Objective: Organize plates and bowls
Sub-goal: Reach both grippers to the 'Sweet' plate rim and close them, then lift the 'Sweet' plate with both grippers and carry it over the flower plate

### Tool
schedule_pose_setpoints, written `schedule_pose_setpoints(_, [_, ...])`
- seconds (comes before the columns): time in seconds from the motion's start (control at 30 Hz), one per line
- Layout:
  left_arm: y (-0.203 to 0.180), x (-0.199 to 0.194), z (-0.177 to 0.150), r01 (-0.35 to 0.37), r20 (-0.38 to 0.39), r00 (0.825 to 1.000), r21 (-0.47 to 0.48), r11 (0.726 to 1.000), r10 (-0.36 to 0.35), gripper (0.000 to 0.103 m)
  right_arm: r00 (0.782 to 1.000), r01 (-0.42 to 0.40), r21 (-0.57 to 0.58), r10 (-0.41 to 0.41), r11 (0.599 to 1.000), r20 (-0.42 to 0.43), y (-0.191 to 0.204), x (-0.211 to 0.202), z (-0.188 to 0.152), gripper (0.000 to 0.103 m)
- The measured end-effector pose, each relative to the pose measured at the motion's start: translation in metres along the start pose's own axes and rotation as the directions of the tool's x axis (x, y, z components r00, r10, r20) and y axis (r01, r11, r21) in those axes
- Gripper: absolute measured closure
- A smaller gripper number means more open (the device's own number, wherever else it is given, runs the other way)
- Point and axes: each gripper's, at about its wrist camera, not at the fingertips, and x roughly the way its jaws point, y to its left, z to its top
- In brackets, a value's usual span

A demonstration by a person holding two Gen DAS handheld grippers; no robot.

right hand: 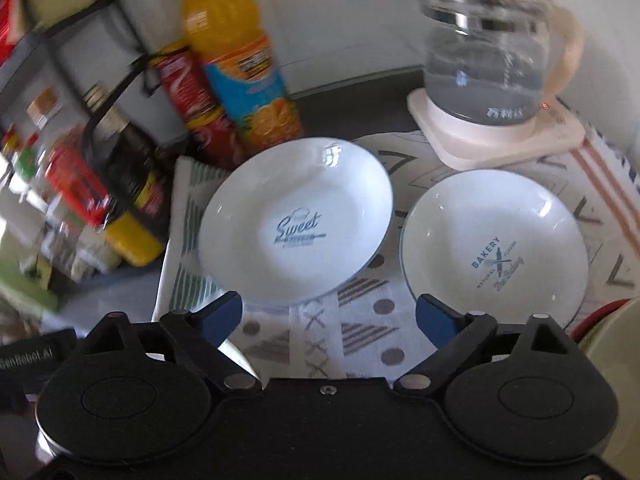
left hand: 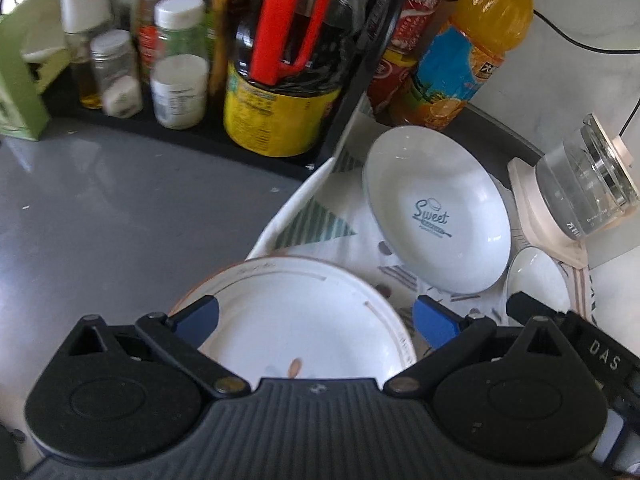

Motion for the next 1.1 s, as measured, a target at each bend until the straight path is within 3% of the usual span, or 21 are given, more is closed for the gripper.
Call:
schedule_pose_setpoints(0.2, [-0.013,0.028,0.024,-0.012,-0.030,0.999,0.032,0.999,0.012,0.003,1.000,-0.014,0.130,0.017,0.991,-0.018,-0.013,0.022,0.011,0.018])
schedule_pose_setpoints(0.4, [-0.015,0.058,0.041,0.007,-0.094,0.995,-0.037,0.999,-0.010,0.003,0.997,-0.023,0.259,0.041,0.965,-0.063,-0.028,0.043,0.015,0.038])
schedule_pose_setpoints(0.53, [-0.019,0.070,0.046,0.005,-0.090,0.996,-0.050,0.999,-0.010,0.004,0.996,-0.032,0.299,0.057,0.954,-0.075,-0.029,0.053,0.017,0.044])
schedule_pose_setpoints(0.77, [-0.024,0.090,0.051,0.018,-0.074,0.997,-0.089,0.996,-0.025,0.007,0.991,-0.036,0.366,0.080,0.930,-0.106,-0.032,0.073,0.018,0.063])
schedule_pose_setpoints(0.87, [-0.026,0.099,0.052,0.048,-0.097,0.994,-0.109,0.993,-0.058,0.017,0.990,-0.044,0.404,0.094,0.914,-0.105,-0.035,0.079,0.017,0.069])
schedule_pose_setpoints(1.03, [-0.027,0.110,0.052,0.072,-0.112,0.990,-0.128,0.989,-0.086,0.048,0.992,-0.036,0.431,0.086,0.902,-0.098,-0.040,0.085,0.016,0.077])
schedule_pose_setpoints(1.1, [-0.028,0.115,0.052,0.081,-0.117,0.988,-0.134,0.988,-0.097,0.055,0.990,-0.040,0.448,0.095,0.893,-0.101,-0.043,0.089,0.014,0.079])
